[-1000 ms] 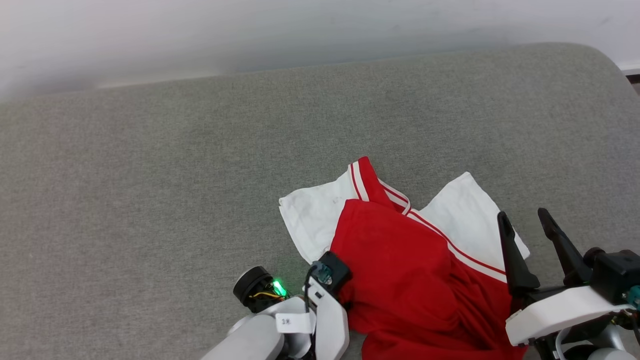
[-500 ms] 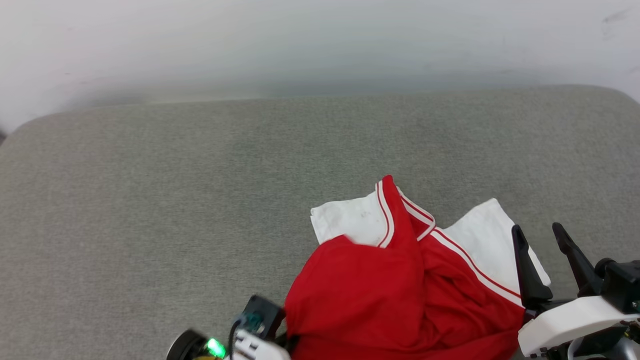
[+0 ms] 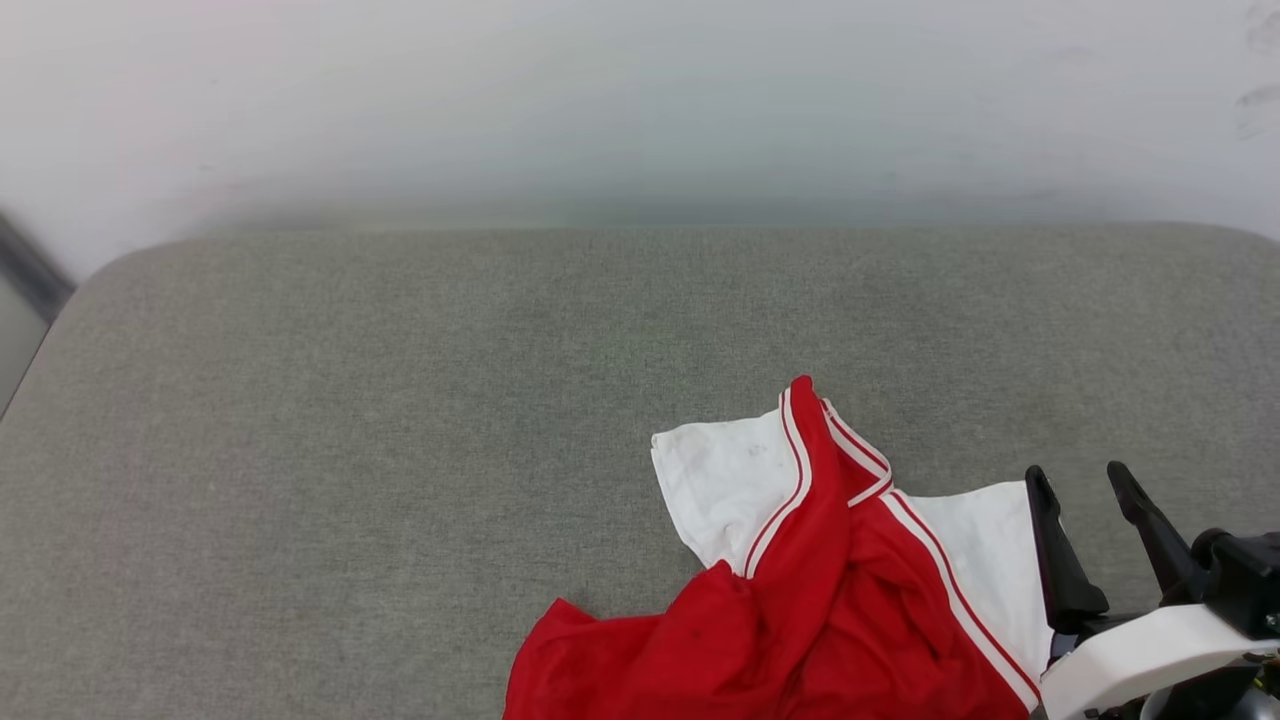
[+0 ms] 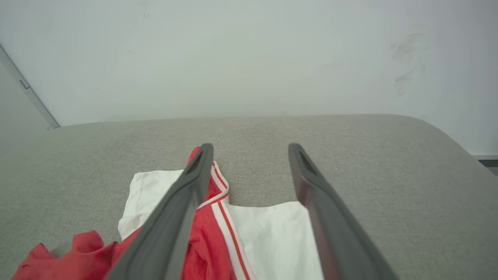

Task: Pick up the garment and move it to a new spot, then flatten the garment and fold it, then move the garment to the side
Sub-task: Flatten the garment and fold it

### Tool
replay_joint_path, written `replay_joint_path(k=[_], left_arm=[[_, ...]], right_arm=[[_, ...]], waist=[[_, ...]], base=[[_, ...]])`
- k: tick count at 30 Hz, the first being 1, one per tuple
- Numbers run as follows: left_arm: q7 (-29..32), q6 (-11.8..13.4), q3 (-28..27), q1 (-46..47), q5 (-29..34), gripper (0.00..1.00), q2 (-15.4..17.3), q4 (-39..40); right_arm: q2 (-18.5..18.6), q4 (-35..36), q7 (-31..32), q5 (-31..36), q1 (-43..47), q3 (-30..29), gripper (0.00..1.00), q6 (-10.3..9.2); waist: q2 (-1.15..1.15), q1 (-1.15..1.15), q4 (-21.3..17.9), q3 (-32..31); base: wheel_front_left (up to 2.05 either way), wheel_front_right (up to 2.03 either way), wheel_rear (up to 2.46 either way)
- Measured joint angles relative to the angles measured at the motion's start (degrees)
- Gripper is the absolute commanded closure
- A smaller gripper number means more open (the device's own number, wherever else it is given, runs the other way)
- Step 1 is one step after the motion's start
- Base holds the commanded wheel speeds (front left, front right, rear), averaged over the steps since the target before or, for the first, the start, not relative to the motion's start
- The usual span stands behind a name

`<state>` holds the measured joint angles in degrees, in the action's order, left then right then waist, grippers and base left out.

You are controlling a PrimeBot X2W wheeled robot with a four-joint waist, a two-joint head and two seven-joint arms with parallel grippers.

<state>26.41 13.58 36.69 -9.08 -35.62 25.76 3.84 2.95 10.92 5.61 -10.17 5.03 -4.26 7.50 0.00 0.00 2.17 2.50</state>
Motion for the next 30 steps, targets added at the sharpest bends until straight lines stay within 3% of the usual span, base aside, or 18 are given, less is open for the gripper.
replay_joint_path(k=[1, 12, 18, 22, 30], left_arm=[[-0.35, -0.25, 0.07, 0.1, 0.05, 0.0, -0.2, -0.26], [-12.33, 2.49, -4.72, 6.55, 5.97, 0.0, -1.15, 4.47], [-19.94, 2.48, -6.84, 12.24, 9.28, 0.0, -2.33, 5.09], [-21.64, 0.64, -6.95, 17.92, 9.71, 0.0, -3.76, 2.5], [-14.86, -7.78, -5.38, 33.28, 5.81, 0.0, -6.16, -8.08]], right_arm=[[0.0, 0.01, 0.02, 0.01, 0.09, 0.07, 0.0, 0.0], [0.01, 0.81, 0.57, 0.04, 1.5, -0.62, 0.0, 0.0], [0.0, 1.57, 1.05, 0.25, 1.42, -0.35, 0.0, 0.0], [0.01, 2.13, 1.32, 0.65, 0.57, -0.2, 0.0, 0.0], [-0.01, 2.35, 1.04, 0.63, -3.25, -0.03, 0.0, 0.0]], waist=[[0.0, 0.0, -0.06, -0.31], [0.0, 0.0, -1.33, -2.6], [0.0, 0.0, -2.19, -2.01], [0.0, 0.0, -2.85, -0.45], [0.0, 0.0, -5.08, 5.1]], base=[[0.0, 0.0, 0.0], [0.0, 0.0, 0.0], [0.0, 0.0, 0.0], [0.0, 0.0, 0.0], [0.0, 0.0, 0.0]])
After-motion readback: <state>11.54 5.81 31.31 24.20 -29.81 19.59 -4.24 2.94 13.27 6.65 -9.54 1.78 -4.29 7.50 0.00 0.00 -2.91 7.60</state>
